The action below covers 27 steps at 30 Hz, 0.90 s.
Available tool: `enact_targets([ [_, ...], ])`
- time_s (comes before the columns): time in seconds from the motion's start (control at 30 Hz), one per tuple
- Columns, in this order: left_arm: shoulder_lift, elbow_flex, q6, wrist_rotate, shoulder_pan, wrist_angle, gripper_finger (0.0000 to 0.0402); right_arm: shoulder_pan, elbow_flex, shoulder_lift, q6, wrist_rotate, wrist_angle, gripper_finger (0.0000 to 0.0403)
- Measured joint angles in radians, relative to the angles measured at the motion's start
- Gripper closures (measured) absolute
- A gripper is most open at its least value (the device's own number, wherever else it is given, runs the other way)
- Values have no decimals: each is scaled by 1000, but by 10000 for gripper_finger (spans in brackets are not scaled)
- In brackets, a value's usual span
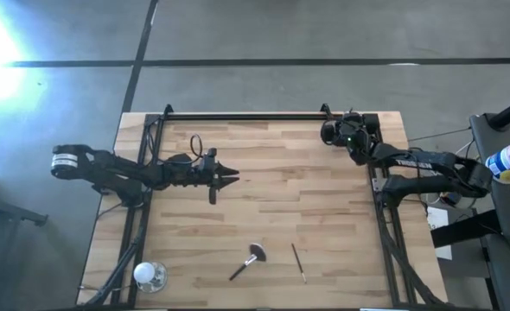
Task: Put items in baskets/containers
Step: Put the highlighter brush into the pen holder
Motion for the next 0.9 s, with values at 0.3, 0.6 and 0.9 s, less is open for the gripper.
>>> enact_targets([
  [0.3,0,0,-4,4,-20,-27,305,212,65,-157,70,-119,-340,348],
  [0.6,0,0,22,2,-24,-27,305,740,95,-72,454,-115,-545,392],
  [0.9,0,0,23,2,-24,-58,305,1103,335,273,892,-253,-711,392],
])
